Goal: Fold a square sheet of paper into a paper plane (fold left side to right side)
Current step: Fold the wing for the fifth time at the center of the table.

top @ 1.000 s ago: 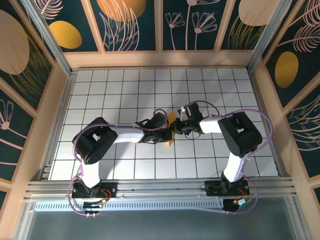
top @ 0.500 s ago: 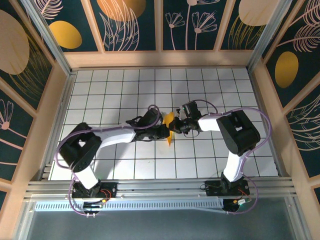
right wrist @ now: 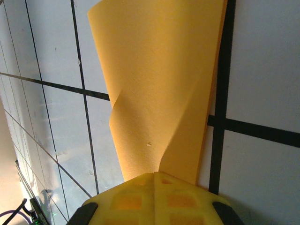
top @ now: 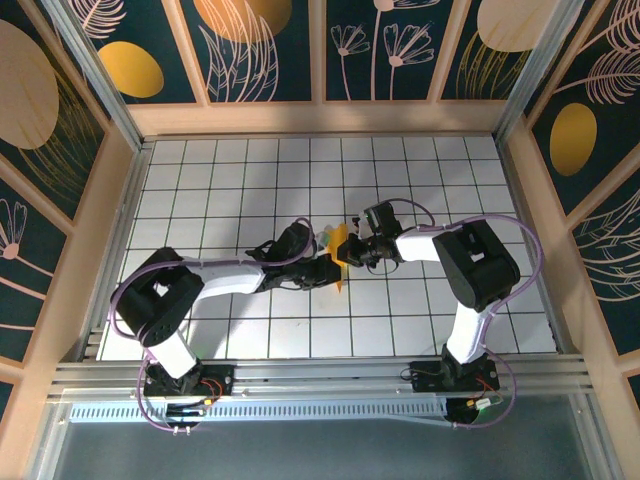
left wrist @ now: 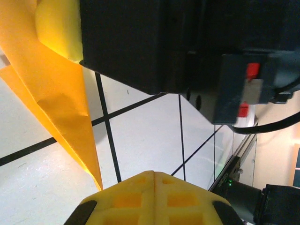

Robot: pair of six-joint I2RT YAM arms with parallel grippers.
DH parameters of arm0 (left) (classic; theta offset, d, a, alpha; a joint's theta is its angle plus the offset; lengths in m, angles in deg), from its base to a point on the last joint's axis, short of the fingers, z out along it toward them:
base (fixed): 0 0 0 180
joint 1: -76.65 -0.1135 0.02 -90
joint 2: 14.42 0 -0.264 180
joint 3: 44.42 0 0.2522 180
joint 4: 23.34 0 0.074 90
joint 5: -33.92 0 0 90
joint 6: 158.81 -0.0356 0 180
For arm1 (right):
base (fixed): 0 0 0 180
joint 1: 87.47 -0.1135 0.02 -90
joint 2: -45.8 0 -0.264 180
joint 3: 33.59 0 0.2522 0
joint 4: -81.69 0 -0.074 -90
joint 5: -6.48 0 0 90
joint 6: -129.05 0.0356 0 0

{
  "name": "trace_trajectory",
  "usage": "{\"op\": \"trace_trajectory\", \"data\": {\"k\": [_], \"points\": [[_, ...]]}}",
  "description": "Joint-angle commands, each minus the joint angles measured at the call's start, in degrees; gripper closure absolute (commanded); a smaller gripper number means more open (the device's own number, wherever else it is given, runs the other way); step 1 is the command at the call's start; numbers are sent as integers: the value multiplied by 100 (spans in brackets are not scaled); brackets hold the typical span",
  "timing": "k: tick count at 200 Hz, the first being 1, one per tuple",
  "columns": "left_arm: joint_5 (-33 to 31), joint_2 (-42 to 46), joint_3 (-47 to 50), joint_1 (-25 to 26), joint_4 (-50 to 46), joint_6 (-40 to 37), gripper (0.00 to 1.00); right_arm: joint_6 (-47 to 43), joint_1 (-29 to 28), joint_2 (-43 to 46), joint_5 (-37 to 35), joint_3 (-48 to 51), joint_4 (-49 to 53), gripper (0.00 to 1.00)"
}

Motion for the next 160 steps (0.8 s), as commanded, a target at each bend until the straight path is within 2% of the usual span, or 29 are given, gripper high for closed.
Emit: {"op": "trace_trajectory", "data": {"k": [1,160], "points": [[203,-270,-39,41,281,104,96,-159,-62,-396,-695,143,690,100],[320,-826,-63,67,536,134,95,-204,-92,-463,-844,158,766,100]]}}
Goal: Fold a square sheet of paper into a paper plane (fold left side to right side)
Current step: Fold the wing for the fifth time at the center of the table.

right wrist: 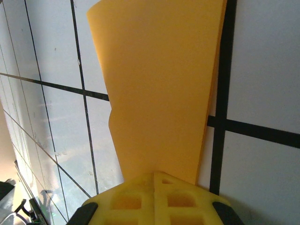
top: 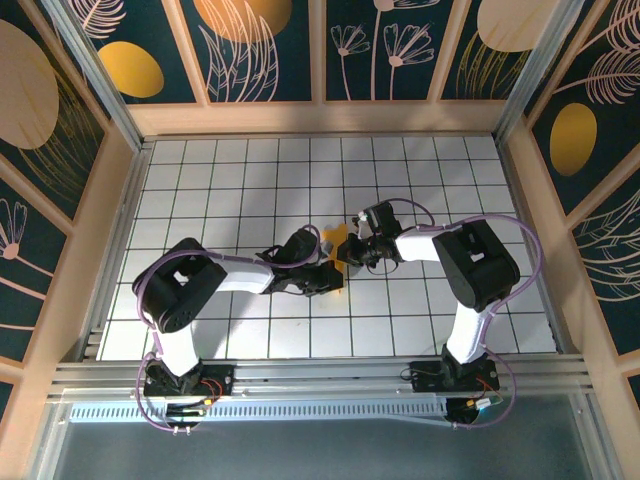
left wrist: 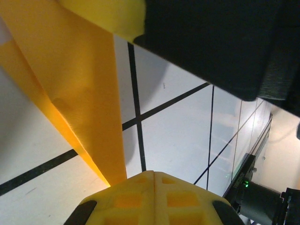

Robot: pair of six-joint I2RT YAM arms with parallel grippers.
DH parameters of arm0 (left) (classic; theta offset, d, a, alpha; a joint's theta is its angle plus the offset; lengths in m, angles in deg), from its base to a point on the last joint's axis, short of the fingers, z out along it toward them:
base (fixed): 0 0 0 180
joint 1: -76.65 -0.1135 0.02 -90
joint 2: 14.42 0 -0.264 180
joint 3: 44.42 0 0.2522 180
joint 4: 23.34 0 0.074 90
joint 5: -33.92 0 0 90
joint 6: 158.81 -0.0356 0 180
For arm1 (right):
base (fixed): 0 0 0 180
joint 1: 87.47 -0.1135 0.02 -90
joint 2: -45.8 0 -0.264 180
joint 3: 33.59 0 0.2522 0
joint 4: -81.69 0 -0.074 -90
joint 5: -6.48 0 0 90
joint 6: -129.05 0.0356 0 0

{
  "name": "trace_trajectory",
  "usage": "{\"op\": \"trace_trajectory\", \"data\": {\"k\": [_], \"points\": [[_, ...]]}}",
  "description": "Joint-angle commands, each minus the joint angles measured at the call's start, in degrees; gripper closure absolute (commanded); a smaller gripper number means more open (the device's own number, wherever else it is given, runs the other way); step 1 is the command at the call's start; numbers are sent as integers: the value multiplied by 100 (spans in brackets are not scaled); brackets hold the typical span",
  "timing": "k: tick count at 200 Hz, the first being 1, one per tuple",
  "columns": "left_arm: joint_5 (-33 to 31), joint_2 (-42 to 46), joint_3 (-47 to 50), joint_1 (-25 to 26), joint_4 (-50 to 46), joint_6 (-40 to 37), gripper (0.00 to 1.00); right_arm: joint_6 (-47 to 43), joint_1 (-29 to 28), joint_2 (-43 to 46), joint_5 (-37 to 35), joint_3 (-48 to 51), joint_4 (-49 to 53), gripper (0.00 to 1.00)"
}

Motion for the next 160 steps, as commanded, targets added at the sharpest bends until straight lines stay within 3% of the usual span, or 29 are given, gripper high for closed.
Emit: {"op": "trace_trajectory", "data": {"k": [1,160], "points": [[134,-120,-59,47,164,51,95,-201,-82,-460,-821,171,754,100],[148,-355,4,118,432,173,94,-227,-82,-496,-900,166,828,100]]}}
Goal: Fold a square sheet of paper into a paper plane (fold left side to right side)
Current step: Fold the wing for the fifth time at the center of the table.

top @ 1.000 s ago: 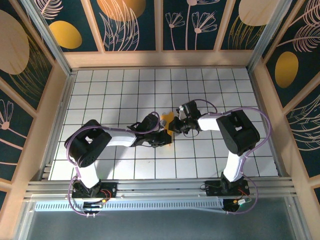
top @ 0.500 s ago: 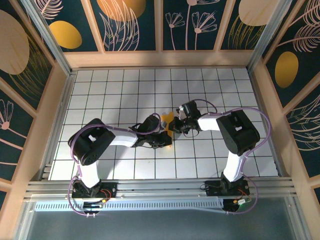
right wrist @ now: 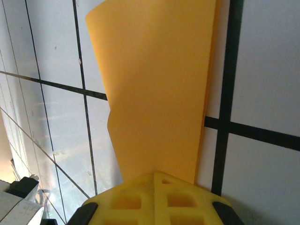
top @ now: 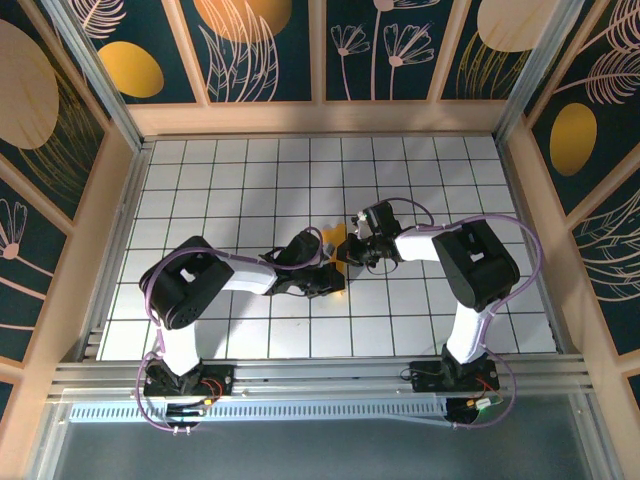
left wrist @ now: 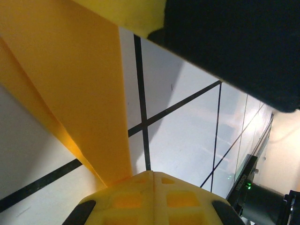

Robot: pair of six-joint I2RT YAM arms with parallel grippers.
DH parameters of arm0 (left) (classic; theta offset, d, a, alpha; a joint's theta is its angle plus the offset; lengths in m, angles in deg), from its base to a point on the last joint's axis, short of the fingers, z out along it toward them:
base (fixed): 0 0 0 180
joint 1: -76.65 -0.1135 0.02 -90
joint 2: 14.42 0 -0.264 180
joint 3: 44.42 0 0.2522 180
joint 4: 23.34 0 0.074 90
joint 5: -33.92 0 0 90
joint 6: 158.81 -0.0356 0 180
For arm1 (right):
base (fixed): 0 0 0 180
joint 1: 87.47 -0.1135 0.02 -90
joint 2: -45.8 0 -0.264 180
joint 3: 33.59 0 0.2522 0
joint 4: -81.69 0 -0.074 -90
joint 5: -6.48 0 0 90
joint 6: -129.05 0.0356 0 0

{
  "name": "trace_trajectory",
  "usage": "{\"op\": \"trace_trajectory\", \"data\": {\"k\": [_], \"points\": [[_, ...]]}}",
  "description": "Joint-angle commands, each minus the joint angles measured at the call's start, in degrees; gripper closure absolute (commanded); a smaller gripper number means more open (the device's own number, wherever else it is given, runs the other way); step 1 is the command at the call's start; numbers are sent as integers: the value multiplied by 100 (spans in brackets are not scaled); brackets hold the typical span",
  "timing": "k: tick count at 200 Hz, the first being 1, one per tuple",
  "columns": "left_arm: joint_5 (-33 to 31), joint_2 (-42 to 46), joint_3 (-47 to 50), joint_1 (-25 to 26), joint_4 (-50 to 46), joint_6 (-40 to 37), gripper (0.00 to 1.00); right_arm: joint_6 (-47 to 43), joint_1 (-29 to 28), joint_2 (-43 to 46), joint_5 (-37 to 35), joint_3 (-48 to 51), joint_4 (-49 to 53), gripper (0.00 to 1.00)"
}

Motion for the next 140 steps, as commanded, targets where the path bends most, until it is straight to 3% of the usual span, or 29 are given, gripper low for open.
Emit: {"op": "trace_trajectory", "data": {"k": [1,140], "points": [[113,-136,1,63,151,83,94,-122,-67,-481,-863,189,791,100],[-12,-272,-149,111,134,78,94,-12,-42,-500,-826,271,722,100]]}}
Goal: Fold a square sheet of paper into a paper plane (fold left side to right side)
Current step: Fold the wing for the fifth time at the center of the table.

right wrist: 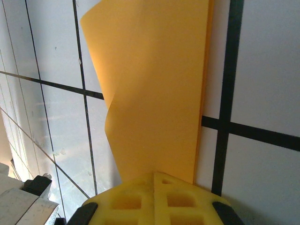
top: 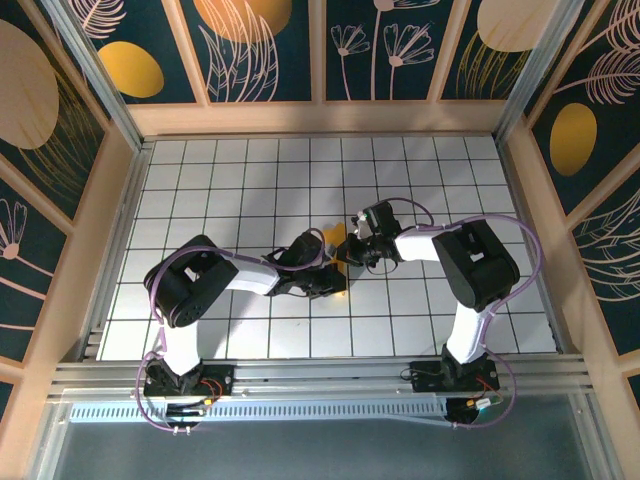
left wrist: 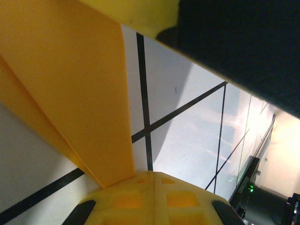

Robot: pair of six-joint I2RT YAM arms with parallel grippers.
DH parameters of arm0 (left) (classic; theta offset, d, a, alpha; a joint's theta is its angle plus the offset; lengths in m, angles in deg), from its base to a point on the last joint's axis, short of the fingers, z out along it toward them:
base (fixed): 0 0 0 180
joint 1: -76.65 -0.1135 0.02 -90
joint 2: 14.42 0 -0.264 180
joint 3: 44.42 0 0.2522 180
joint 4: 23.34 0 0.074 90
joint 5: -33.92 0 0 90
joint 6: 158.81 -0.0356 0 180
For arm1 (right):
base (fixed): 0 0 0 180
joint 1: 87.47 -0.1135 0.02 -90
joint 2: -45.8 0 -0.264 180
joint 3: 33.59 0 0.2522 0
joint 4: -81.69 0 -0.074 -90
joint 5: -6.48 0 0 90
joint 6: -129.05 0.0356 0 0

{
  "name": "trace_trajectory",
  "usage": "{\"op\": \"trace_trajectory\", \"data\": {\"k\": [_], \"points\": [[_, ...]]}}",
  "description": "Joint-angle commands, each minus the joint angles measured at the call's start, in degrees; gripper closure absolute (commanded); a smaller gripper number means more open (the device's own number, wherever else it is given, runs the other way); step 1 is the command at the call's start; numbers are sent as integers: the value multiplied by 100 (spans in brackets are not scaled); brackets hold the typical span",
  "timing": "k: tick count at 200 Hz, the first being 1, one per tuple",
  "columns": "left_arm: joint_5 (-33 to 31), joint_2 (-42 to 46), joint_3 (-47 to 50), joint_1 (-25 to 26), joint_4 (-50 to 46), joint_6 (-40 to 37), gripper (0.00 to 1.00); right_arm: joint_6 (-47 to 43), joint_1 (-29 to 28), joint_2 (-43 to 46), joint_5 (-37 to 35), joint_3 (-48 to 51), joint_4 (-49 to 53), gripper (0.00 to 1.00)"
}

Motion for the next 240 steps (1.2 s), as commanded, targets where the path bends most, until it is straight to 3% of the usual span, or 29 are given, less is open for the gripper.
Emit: {"op": "trace_trajectory", "data": {"k": [1,55,101,155,240], "points": [[14,-122,-105,70,31,37,94,-12,-41,-497,-822,273,721,100],[-249,557,122,14,46,37,90,119,103,-317,-698,504,523,100],[-336,1249,552,-362,51,85,89,816,117,50,-538,1024,-218,100],[-114,921,612,-368,396,194,91,1547,-57,288,-803,1464,-793,100],[244,268,392,-326,786,268,92,1548,-183,187,-946,1355,-703,100]]}}
